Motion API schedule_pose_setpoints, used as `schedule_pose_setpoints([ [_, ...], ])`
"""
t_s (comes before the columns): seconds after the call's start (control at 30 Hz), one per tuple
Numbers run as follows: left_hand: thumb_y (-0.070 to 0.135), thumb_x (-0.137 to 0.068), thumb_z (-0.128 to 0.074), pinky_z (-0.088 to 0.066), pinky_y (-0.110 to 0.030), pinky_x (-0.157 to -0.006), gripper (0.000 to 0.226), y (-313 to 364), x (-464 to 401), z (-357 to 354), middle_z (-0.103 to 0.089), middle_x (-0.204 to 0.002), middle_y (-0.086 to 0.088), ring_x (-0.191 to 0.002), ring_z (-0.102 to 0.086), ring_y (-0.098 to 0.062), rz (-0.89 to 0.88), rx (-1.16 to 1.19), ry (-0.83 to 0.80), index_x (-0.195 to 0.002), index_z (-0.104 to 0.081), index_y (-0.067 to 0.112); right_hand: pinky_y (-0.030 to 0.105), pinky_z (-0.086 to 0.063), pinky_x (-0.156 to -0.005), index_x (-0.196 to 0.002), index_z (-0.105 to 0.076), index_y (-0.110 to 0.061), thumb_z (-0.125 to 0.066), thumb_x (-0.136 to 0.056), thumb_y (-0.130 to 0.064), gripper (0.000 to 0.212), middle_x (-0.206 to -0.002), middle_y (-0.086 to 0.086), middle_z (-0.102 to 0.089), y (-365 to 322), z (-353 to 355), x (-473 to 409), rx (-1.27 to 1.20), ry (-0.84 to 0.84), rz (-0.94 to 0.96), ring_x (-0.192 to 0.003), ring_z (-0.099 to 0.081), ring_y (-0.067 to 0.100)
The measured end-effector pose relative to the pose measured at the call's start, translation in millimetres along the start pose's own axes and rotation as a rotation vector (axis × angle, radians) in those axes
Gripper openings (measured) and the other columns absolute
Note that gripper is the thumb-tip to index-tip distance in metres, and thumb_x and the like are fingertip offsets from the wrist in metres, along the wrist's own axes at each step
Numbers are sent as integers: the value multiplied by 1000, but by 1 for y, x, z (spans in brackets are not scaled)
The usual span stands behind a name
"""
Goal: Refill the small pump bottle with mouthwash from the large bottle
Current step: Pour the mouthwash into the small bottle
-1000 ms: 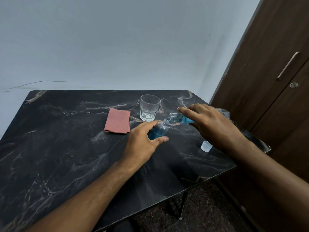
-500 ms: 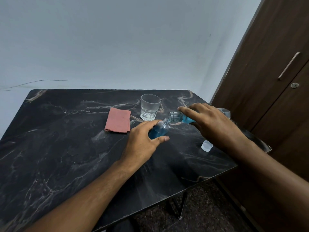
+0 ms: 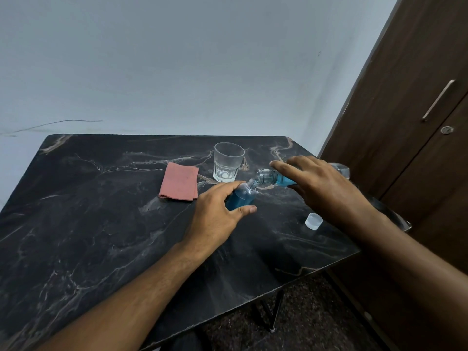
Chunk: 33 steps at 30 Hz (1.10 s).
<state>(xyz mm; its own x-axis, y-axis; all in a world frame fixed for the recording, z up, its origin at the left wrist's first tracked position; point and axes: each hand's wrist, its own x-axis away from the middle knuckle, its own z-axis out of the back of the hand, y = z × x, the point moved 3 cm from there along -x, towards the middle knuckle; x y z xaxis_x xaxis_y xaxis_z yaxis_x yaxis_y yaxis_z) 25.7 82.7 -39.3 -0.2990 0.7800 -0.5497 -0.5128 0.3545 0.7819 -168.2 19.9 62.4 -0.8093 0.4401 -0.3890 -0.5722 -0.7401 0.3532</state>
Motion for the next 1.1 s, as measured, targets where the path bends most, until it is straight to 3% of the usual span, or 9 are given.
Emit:
schedule_pose_setpoints([
  [0.47, 36, -71, -89, -43, -1, -78, 52, 0, 0, 1, -64, -99, 26, -100, -57, 14, -12, -21, -3, -119, -70, 33, 41, -50, -88, -149, -45, -22, -71, -90, -3, 67, -131, 11, -59, -2, 3, -1, -10, -7, -2, -112, -59, 29],
  [0.77, 37, -71, -89, -44, -2, -79, 54, -1, -1, 0, -69, -106, 18, -102, -58, 11, -10, -23, -10, -121, -70, 32, 41, -50, -91, -150, -43, -22, -72, -89, -2, 70, -135, 12, -58, -4, 7, -2, -3, -21, 4, -116, -59, 29],
  [1.1, 38, -71, -88, -43, 0, -79, 53, -2, -1, 0, -66, -103, 25, -102, -58, 12, -3, -4, -6, -121, -69, 35, 46, -54, -82, -146, -47, -19, -75, -88, -5, 66, -121, 12, -62, -3, 1, 0, -42, 27, -14, -101, -62, 31],
])
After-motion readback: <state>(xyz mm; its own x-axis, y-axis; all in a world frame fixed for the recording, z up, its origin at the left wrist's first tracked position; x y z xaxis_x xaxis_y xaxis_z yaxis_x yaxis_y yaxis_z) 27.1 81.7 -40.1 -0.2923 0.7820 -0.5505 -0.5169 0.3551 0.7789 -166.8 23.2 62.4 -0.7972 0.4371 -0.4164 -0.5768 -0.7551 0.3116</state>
